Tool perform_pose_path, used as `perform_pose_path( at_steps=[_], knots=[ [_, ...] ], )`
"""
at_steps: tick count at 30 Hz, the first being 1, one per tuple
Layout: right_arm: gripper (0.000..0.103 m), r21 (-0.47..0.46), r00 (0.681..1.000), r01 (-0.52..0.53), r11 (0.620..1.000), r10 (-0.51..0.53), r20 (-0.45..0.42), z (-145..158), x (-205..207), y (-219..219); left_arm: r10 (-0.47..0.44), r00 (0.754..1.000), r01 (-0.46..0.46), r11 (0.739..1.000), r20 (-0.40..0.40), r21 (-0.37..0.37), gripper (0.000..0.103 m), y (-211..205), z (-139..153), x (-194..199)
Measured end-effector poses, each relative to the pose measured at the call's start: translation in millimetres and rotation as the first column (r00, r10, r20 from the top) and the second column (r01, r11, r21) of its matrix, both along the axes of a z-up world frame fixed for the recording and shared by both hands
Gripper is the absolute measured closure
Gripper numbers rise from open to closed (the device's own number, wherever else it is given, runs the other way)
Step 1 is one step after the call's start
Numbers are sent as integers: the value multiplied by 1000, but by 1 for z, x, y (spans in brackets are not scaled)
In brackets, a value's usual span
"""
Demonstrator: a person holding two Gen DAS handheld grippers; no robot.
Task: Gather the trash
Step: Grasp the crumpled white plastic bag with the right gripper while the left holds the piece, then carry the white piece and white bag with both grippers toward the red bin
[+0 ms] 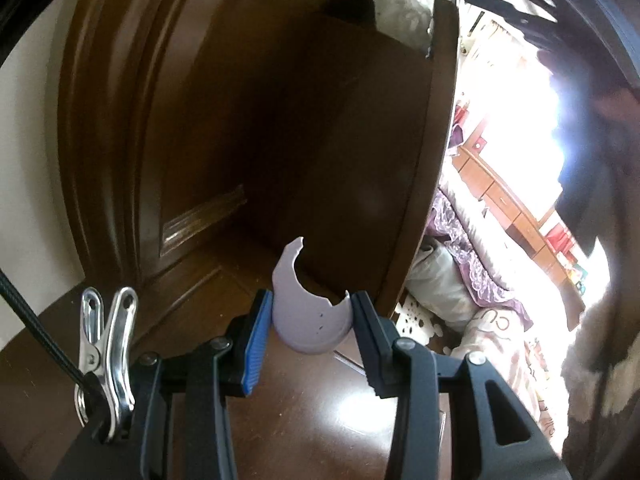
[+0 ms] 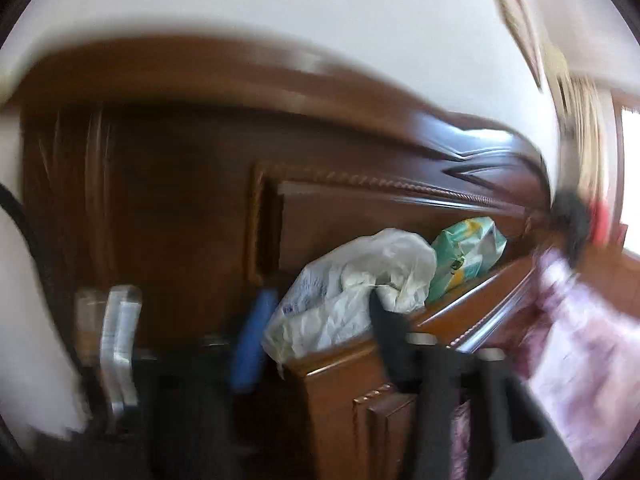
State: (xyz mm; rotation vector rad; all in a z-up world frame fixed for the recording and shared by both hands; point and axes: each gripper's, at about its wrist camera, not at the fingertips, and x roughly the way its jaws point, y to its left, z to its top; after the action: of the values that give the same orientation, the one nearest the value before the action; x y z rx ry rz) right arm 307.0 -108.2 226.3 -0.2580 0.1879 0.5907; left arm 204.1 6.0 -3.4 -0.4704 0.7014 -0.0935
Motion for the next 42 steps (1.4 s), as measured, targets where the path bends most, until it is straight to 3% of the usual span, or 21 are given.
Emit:
perform_pose_path(
  at_steps=[2,4,7,10,14,18,19,20,21,22,23,25,31,35,38,42],
  knots=[
    [46,-58,1000,16,998,-15,11,-6,8,13,-4,1000,4,1000,-12,12,61,-2,-2,1],
    [46,-44,999,28,999,-29,-30,-1,24,12,-11,1000,12,1000,-15,19,61,-4,-3,1],
    [43,103,992,1,995,12,-128,19,52,-11,-29,999,30,999,-15,38,61,-10,-2,1],
    [25,263,965,-5,965,73,-250,32,85,-39,-49,999,49,996,-8,80,61,-21,0,0],
    [23,329,908,60,942,85,-411,24,125,-50,-78,997,79,992,-5,101,61,-30,1,-2],
    [22,374,875,76,924,118,-469,10,144,-50,-80,997,80,993,-8,81,61,-28,2,-3],
    [32,408,877,74,910,135,-461,8,145,-53,-78,997,78,994,-11,71,61,-26,2,-3],
    [63,443,874,64,894,165,-458,5,146,-57,-76,997,77,995,-15,64,61,-25,1,-2],
    [88,482,864,52,875,202,-461,3,148,-61,-72,997,73,996,-17,59,61,-23,1,-3],
    [101,490,856,66,869,203,-475,1,149,-63,-69,997,70,996,-18,56,61,-22,0,-2],
    [101,499,854,90,862,191,-484,-1,149,-66,-65,998,66,996,-20,52,61,-21,-1,-2],
    [102,565,839,47,824,275,-470,-3,145,-74,-67,997,68,997,-23,40,61,-19,-2,0],
    [102,609,867,13,793,295,-402,20,105,-106,-86,996,86,996,9,22,61,-19,8,-9],
    [101,688,890,-32,725,334,-310,34,53,-142,-65,993,59,997,102,56,61,-22,40,-39],
    [101,699,906,-66,712,337,-258,45,10,-157,-52,990,47,998,133,35,61,-22,56,-59],
    [101,681,928,-72,729,299,-223,57,-27,-177,-20,984,17,1000,179,19,61,-22,79,-86]
  ],
)
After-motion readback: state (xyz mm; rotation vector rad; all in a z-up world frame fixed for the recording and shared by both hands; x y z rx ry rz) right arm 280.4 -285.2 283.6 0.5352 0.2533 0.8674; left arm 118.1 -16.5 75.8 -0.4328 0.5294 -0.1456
